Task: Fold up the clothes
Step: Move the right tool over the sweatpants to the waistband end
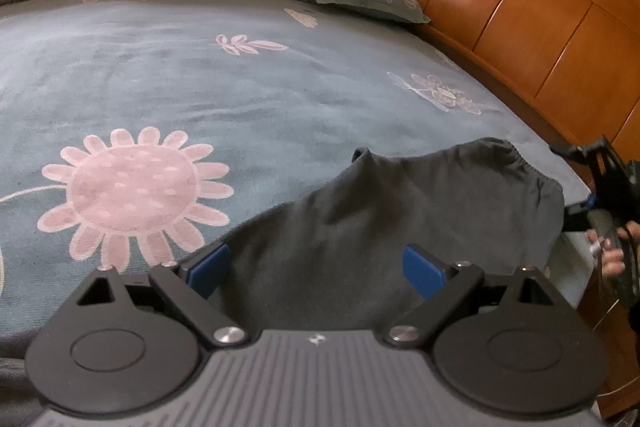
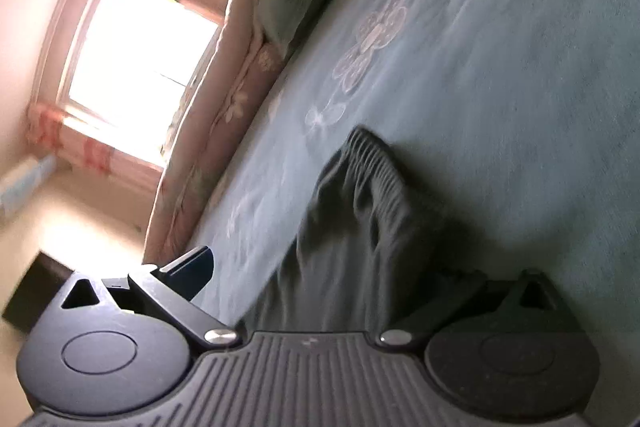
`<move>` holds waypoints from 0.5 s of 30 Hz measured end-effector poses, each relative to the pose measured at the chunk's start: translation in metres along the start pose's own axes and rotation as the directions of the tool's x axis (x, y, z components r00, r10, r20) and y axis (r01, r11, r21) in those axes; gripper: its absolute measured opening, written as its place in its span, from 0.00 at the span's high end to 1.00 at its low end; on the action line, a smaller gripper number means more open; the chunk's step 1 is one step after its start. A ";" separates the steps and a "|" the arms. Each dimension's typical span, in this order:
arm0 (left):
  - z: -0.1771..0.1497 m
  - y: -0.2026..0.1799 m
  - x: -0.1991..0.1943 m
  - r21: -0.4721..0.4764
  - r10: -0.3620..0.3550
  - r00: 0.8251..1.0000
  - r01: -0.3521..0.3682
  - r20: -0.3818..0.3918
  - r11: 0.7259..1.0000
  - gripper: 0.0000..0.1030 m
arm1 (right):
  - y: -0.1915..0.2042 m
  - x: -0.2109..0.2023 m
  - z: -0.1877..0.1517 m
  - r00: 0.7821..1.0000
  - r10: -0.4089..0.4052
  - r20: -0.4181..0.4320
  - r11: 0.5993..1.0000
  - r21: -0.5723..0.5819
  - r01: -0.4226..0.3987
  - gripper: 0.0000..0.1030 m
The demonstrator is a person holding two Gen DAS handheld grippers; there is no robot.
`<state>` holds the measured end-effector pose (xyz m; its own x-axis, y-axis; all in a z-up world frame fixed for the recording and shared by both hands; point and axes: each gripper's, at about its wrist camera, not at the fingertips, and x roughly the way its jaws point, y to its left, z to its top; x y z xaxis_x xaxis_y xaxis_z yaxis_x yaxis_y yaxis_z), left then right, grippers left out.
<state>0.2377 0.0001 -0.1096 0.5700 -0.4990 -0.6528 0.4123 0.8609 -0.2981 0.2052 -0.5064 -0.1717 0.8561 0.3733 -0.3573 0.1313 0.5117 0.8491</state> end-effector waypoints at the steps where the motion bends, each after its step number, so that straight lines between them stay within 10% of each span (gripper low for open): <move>1: 0.000 0.000 0.000 -0.001 -0.001 1.000 0.001 0.000 1.000 0.10 | -0.001 0.001 0.002 1.000 0.000 0.006 1.000 0.008 0.000 0.00; 15: 0.000 0.003 0.000 -0.015 -0.015 1.000 0.015 -0.007 1.000 0.10 | -0.006 -0.004 -0.008 0.999 -0.046 -0.001 0.996 -0.074 0.046 0.05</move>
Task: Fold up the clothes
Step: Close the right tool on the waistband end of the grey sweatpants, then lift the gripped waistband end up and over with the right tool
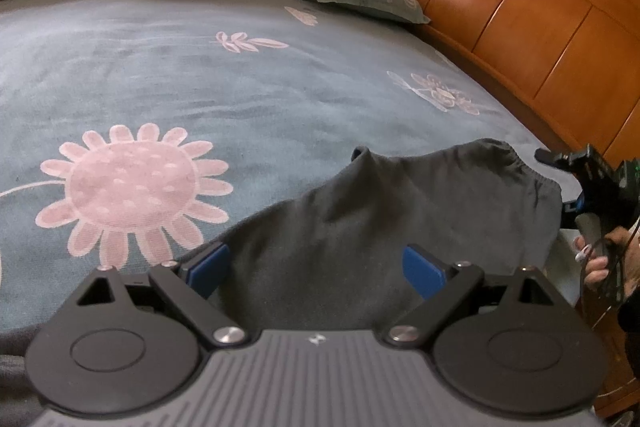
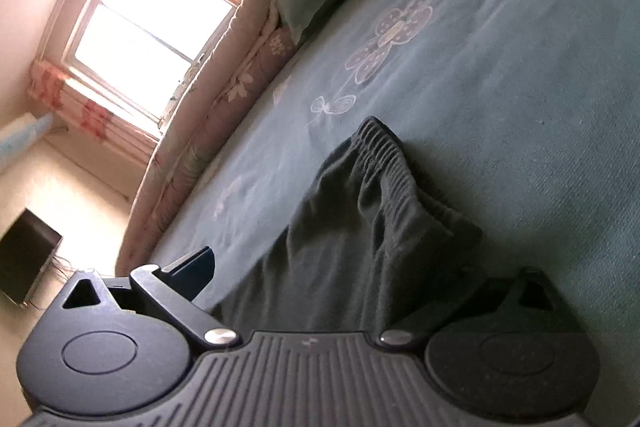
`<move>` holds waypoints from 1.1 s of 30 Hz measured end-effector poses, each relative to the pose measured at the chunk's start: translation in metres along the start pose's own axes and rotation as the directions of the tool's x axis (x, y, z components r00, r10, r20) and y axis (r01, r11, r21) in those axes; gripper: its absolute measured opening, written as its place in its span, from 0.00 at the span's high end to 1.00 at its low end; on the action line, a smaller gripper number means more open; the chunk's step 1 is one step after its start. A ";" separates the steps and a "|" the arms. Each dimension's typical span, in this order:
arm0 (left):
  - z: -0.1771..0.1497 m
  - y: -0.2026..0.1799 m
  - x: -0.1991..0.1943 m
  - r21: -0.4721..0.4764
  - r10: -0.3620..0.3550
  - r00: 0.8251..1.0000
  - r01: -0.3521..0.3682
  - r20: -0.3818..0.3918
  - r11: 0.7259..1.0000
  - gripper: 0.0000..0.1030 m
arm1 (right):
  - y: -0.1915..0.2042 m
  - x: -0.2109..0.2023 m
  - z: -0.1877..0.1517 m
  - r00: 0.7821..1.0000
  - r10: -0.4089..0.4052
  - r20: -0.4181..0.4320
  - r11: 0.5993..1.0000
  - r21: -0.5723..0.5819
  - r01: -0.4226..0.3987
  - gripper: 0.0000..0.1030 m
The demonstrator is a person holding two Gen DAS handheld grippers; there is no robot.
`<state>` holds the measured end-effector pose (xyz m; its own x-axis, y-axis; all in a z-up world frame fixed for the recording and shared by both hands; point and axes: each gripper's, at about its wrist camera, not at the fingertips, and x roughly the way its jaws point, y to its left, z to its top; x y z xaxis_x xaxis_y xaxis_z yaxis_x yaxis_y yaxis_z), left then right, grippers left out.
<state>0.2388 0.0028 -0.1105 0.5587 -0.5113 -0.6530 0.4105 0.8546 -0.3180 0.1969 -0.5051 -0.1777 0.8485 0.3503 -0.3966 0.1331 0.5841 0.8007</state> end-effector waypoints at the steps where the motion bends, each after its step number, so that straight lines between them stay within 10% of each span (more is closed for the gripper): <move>1: 0.000 0.000 0.000 -0.002 -0.001 1.000 0.001 0.000 1.000 0.10 | -0.002 -0.002 -0.001 1.000 -0.011 0.004 1.000 -0.001 0.011 0.15; 3: 0.000 0.000 -0.001 -0.003 -0.003 1.000 0.003 0.000 1.000 0.10 | -0.006 -0.006 -0.004 0.999 -0.034 0.012 0.999 -0.002 0.034 0.44; 5: -0.001 0.001 -0.003 -0.003 -0.006 1.000 0.006 0.001 1.000 0.10 | -0.021 -0.009 -0.005 0.999 -0.050 0.008 0.997 0.058 0.050 0.94; 21: 0.002 -0.001 0.000 0.000 0.002 1.000 -0.002 -0.010 1.000 0.10 | -0.026 -0.015 -0.004 0.996 -0.086 -0.001 0.990 0.110 0.086 0.93; 33: -0.003 -0.055 -0.036 0.226 -0.062 0.998 0.063 -0.013 0.972 0.10 | 0.031 -0.010 0.004 0.983 -0.184 -0.013 0.978 -0.101 0.181 0.89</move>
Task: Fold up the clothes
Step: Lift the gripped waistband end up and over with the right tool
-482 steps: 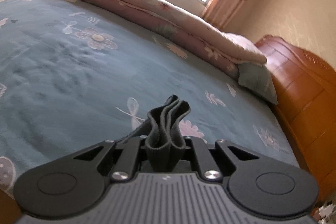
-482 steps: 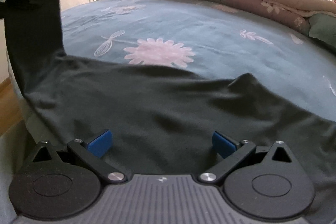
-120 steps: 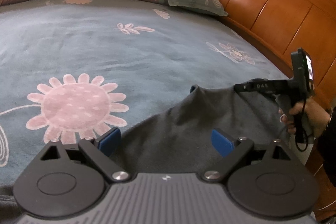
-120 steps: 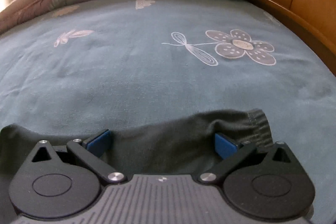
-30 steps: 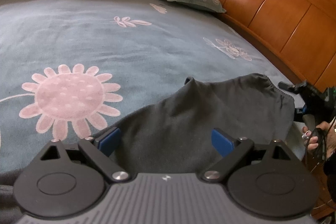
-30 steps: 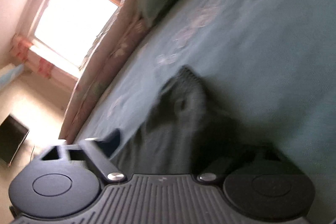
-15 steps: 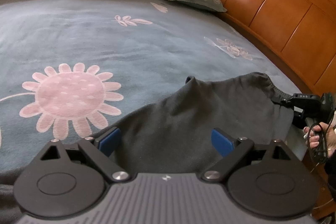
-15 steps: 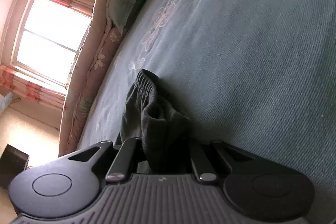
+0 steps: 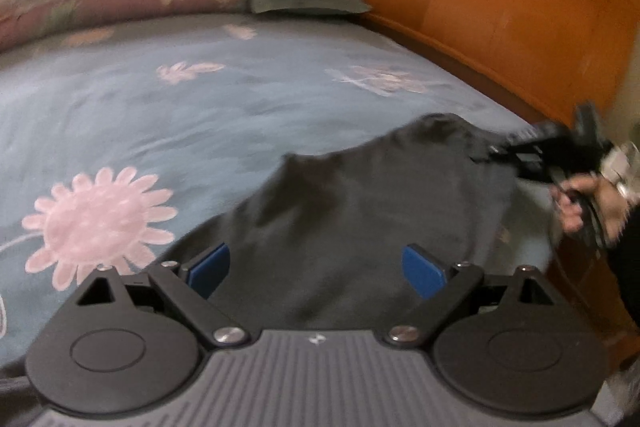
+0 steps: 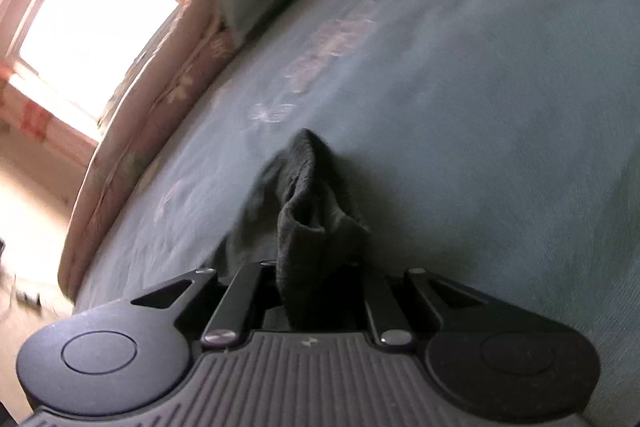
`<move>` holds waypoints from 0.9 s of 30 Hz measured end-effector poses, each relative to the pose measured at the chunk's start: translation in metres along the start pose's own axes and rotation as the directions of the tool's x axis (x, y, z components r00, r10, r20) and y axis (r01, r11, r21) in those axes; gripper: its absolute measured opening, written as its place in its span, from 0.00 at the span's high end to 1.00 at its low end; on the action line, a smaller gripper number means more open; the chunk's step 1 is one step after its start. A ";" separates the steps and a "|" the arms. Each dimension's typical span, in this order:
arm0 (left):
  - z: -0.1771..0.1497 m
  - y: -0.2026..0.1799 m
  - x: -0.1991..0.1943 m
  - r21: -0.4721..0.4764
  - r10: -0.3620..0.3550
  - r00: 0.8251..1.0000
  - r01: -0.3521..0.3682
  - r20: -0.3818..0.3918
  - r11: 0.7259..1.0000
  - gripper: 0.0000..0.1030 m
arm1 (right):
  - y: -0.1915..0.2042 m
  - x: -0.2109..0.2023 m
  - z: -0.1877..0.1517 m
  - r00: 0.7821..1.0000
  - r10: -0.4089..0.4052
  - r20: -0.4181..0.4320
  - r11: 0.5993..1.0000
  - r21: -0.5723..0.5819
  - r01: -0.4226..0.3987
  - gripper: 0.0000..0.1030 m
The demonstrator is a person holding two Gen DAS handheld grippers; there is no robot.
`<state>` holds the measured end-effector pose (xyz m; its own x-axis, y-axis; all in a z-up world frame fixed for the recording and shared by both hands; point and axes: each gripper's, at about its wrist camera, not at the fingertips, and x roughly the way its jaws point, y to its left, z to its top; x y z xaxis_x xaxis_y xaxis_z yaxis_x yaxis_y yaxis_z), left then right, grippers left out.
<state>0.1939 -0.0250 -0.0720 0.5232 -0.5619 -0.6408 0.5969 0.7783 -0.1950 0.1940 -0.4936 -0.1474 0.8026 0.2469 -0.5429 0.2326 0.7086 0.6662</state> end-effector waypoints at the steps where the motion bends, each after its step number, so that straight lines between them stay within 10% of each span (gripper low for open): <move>1: -0.001 -0.005 -0.006 0.017 -0.003 1.000 0.003 -0.003 1.000 0.10 | 0.007 -0.002 0.002 1.000 0.006 -0.003 1.000 -0.024 -0.006 0.89; 27: -0.033 0.009 -0.113 0.065 0.072 0.984 -0.062 -0.165 0.996 0.10 | 0.203 -0.030 -0.034 0.975 0.175 -0.134 0.873 -0.436 -0.217 0.89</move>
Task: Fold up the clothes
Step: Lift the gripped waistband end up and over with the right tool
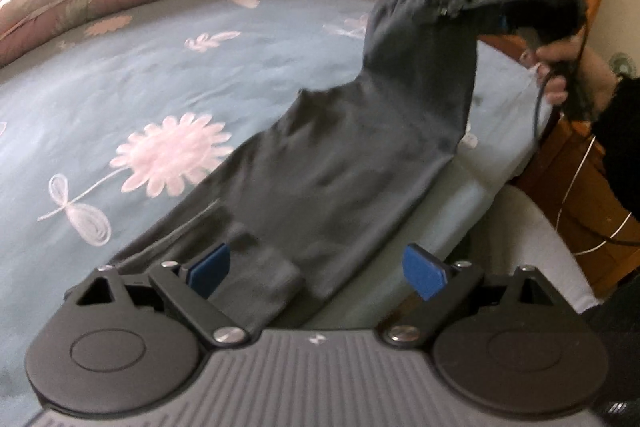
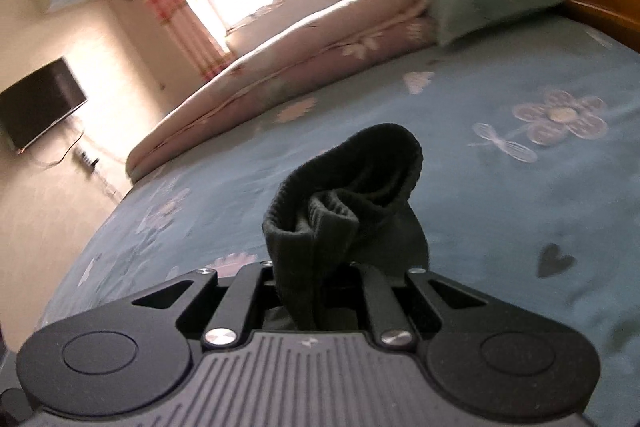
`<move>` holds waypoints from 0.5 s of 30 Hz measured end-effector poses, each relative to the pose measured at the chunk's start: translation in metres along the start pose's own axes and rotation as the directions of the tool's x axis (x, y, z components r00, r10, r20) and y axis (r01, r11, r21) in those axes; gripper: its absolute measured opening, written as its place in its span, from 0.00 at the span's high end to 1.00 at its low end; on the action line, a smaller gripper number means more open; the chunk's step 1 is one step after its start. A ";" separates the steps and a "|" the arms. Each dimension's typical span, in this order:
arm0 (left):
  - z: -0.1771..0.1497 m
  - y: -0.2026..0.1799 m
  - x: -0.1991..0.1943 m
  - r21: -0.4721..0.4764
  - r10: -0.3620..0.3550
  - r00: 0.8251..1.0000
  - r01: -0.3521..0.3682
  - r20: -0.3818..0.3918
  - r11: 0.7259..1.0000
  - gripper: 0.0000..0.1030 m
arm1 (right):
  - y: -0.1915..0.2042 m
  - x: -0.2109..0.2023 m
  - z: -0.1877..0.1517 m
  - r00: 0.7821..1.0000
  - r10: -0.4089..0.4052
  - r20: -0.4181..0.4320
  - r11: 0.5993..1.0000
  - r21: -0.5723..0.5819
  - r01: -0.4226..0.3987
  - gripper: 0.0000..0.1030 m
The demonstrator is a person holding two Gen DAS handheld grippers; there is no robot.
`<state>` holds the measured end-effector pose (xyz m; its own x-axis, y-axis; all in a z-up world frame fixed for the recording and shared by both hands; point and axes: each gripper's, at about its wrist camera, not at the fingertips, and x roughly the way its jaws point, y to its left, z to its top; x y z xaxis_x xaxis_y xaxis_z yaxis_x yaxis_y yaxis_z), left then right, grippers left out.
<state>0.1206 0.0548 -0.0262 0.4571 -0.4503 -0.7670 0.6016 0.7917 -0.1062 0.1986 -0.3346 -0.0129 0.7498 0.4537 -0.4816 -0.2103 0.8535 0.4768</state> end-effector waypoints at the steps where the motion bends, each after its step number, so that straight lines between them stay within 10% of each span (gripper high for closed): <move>1: -0.002 0.003 0.000 -0.001 0.003 1.000 -0.003 -0.002 1.000 0.10 | 0.008 0.001 0.001 1.000 0.008 -0.002 1.000 -0.014 -0.008 0.89; 15: -0.029 0.032 -0.008 -0.054 0.020 1.000 -0.021 -0.020 0.998 0.10 | 0.100 0.031 0.002 0.989 0.122 -0.077 0.975 -0.175 -0.134 0.89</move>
<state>0.1171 0.0953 -0.0420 0.4556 -0.4258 -0.7818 0.5554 0.8223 -0.1241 0.2020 -0.2358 0.0209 0.6677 0.5730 -0.4753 -0.4151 0.8165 0.4012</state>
